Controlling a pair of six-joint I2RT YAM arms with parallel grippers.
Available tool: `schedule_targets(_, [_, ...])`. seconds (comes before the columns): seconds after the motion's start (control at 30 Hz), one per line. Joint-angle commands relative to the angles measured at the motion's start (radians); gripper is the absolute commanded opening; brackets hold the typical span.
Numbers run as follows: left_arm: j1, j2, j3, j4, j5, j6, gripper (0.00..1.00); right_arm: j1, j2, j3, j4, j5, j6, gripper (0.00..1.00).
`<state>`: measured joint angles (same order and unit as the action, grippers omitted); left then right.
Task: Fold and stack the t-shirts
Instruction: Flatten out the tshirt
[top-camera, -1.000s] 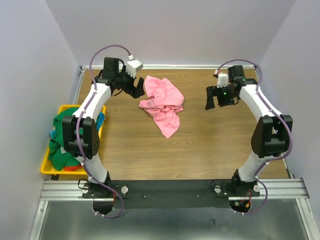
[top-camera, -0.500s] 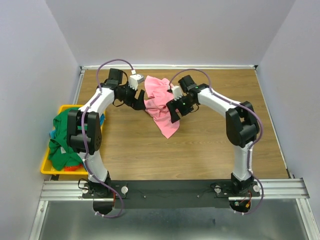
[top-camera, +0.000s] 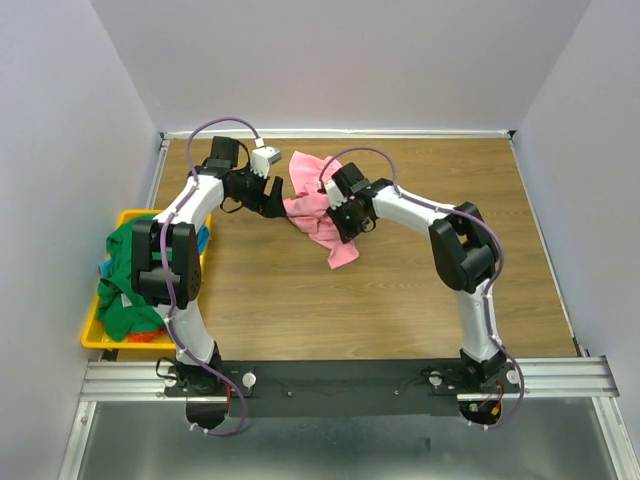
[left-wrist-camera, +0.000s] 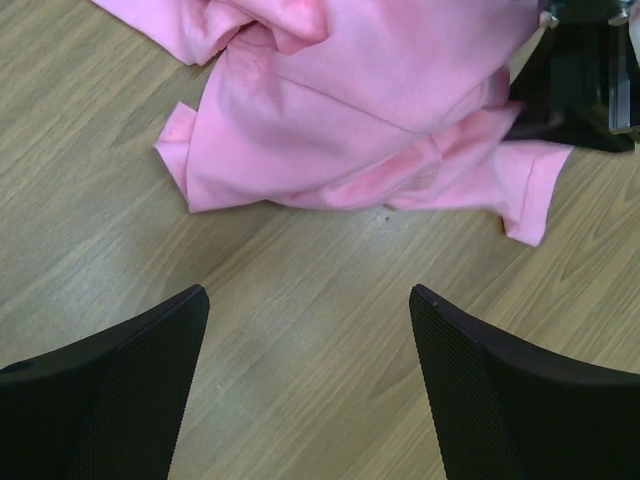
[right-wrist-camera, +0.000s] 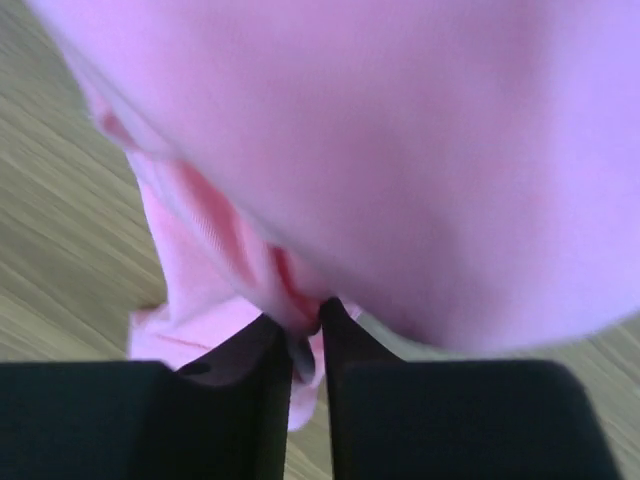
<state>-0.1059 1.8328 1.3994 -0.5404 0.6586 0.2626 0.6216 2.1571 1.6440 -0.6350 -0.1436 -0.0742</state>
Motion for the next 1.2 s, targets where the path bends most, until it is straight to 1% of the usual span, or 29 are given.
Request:
schedule_targets(0.0, [-0.015,0.009,-0.004,0.022,0.003,-0.016,0.86,-0.023,-0.072,-0.116,-0.014,0.128,-0.031,0.06])
schedule_targets(0.03, [-0.029,0.019,-0.005,0.036,-0.007,-0.022,0.85,-0.046,-0.095,-0.137,-0.014,0.137,-0.042,0.01])
schedule_targets(0.07, [-0.037,0.023,-0.005,0.043,-0.011,-0.023,0.84,-0.060,-0.117,-0.183,-0.014,0.137,-0.051,0.00])
schedule_targets(0.1, [-0.043,0.034,-0.005,0.060,-0.014,-0.028,0.84,-0.098,-0.164,-0.202,-0.014,0.139,-0.068,0.01])
schedule_targets(0.17, [-0.058,0.045,-0.004,0.077,-0.027,-0.043,0.84,-0.140,-0.203,-0.237,-0.015,0.137,-0.081,0.00])
schedule_targets(0.27, [-0.110,0.071,0.004,0.098,-0.034,-0.054,0.84,-0.201,-0.256,-0.289,-0.015,0.133,-0.108,0.00])
schedule_targets(0.37, [-0.147,0.101,0.013,0.118,-0.030,-0.063,0.87,-0.206,-0.276,-0.322,-0.017,0.130,-0.121,0.01])
schedule_targets(0.53, [-0.228,0.146,0.036,0.128,-0.039,-0.071,0.88,-0.206,-0.301,-0.352,-0.017,0.122,-0.096,0.01])
schedule_targets(0.7, [-0.297,0.161,-0.003,0.161,-0.047,-0.088,0.88,-0.215,-0.342,-0.394,-0.019,0.122,-0.096,0.01])
schedule_targets(0.73, [-0.308,0.167,-0.014,0.180,-0.054,-0.094,0.88,-0.218,-0.356,-0.397,-0.019,0.121,-0.096,0.01])
schedule_targets(0.83, [-0.334,0.192,-0.042,0.207,-0.094,-0.129,0.81,-0.232,-0.382,-0.408,-0.022,0.118,-0.098,0.01])
schedule_targets(0.87, [-0.339,0.200,-0.042,0.212,-0.102,-0.135,0.75,-0.237,-0.387,-0.411,-0.023,0.118,-0.101,0.01])
schedule_targets(0.93, [-0.345,0.212,-0.037,0.212,-0.122,-0.132,0.67,-0.250,-0.401,-0.420,-0.026,0.119,-0.105,0.01])
schedule_targets(0.97, [-0.345,0.220,-0.030,0.206,-0.135,-0.134,0.55,-0.255,-0.404,-0.421,-0.028,0.119,-0.108,0.00])
schedule_targets(1.0, [-0.345,0.232,-0.013,0.186,-0.154,-0.129,0.48,-0.266,-0.408,-0.423,-0.029,0.119,-0.113,0.01])
schedule_targets(1.03, [-0.347,0.236,-0.005,0.175,-0.172,-0.123,0.35,-0.273,-0.408,-0.421,-0.029,0.119,-0.116,0.01])
schedule_targets(1.07, [-0.347,0.240,0.001,0.163,-0.186,-0.118,0.26,-0.279,-0.410,-0.421,-0.031,0.118,-0.119,0.01])
schedule_targets(1.13, [-0.342,0.232,0.009,0.129,-0.224,-0.109,0.00,-0.301,-0.413,-0.415,-0.035,0.121,-0.128,0.01])
schedule_targets(1.17, [-0.334,0.220,0.006,0.123,-0.224,-0.102,0.00,-0.309,-0.414,-0.412,-0.040,0.121,-0.134,0.01])
